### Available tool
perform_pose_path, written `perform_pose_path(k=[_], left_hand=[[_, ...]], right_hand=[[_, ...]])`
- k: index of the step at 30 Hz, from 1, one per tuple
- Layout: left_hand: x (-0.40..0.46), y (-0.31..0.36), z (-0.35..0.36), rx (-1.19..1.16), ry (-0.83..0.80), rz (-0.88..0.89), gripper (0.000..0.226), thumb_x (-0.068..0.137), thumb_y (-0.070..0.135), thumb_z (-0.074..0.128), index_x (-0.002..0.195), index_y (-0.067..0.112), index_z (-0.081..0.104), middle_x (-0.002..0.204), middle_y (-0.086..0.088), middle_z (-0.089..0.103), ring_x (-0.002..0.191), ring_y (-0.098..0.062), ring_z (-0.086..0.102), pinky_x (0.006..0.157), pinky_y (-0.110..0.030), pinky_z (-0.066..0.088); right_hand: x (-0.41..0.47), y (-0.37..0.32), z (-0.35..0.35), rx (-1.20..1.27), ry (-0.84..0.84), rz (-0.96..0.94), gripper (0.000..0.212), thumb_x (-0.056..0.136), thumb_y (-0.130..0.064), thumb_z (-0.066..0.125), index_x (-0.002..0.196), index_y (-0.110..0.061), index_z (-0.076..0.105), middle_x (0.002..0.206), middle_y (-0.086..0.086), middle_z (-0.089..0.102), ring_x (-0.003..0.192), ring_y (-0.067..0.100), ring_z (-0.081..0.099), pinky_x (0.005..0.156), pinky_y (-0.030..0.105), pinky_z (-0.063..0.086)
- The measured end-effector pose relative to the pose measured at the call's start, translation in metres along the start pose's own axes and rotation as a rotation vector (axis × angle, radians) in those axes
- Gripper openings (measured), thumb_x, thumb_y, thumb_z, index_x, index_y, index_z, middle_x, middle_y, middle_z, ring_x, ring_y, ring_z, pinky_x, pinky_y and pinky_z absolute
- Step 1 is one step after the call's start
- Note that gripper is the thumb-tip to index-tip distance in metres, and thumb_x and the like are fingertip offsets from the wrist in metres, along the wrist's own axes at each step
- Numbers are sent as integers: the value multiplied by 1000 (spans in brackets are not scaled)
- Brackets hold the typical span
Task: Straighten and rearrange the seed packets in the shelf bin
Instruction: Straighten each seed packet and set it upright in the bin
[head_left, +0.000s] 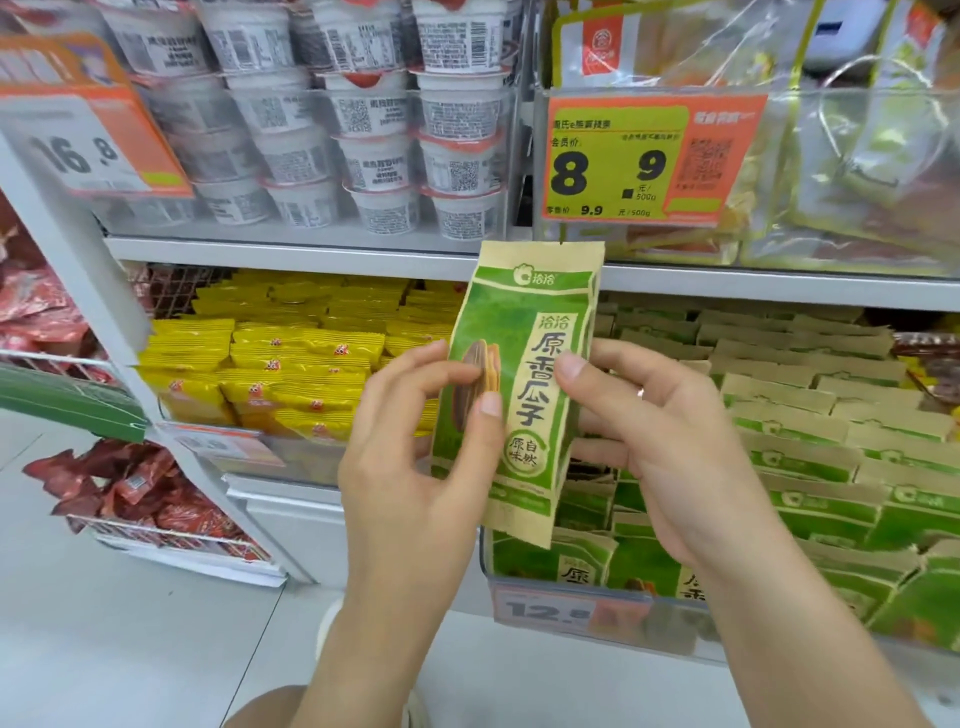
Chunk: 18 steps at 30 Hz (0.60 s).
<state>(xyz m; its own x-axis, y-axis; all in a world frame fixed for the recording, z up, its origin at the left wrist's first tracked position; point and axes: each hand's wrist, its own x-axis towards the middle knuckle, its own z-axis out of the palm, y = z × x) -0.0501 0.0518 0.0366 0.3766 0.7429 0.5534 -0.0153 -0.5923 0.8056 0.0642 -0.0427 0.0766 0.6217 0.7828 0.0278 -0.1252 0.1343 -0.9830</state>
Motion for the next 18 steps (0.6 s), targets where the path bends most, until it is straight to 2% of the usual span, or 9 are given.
perform_pose_path(k=[1,2,4,5,6,8,12,15,18], left_hand=[[-1,2,0,0,-31,-19,29,84,44,64,109,30,64,127,10,55,128,-8,48,88,-41,55],[-1,5,0,8,-67,-33,40,78,50,65,113,31,62,130,13,52,131,-5,45,95,-36,51],[-1,12,-1,56,-117,-22,52,69,56,67,115,36,55,134,20,46,134,0,40,100,-18,42],[0,14,-2,65,-123,-25,53,67,56,68,114,38,53,134,22,46,134,-1,41,100,-15,41],[1,14,-3,37,-122,-55,52,65,54,69,112,38,53,134,22,47,133,-4,45,100,-21,44],[3,13,-5,-170,-143,-187,49,63,50,72,106,33,56,136,17,52,125,-10,55,95,-34,51],[7,8,-6,-549,-244,-365,43,63,41,72,96,17,57,129,2,61,102,-7,66,68,-18,53],[7,4,-3,-602,-285,-374,45,67,40,67,97,9,55,111,-1,63,85,-5,67,62,-19,52],[8,-3,-5,-582,-317,-355,42,70,43,64,97,11,57,108,1,65,88,-9,66,68,-23,53]], right_hand=[[-1,1,2,6,5,-11,27,78,-24,64,102,-13,68,84,3,76,74,12,72,57,20,54],[-1,1,4,16,1,-16,31,73,-26,66,102,-13,67,85,4,76,75,13,73,57,21,54],[-3,0,7,44,-18,-14,37,67,-26,68,102,-12,66,87,6,76,75,15,73,58,21,55],[-3,0,9,48,-29,-14,39,66,-26,69,102,-11,65,88,7,76,74,16,73,58,22,55],[-4,-1,10,45,-38,-17,41,65,-27,69,102,-11,64,89,7,76,75,16,73,59,22,56],[-5,-1,11,15,-34,-42,41,67,-34,66,100,-10,65,93,6,75,82,16,73,66,26,59],[-3,0,10,-86,34,-70,46,74,-51,60,97,-11,65,100,3,73,95,13,69,88,34,56],[-1,1,10,-122,53,-59,57,71,-62,61,98,-11,63,103,7,71,99,19,67,93,38,54],[0,2,10,-109,44,-45,53,77,-58,62,97,-10,62,103,13,69,101,27,65,95,43,52]])
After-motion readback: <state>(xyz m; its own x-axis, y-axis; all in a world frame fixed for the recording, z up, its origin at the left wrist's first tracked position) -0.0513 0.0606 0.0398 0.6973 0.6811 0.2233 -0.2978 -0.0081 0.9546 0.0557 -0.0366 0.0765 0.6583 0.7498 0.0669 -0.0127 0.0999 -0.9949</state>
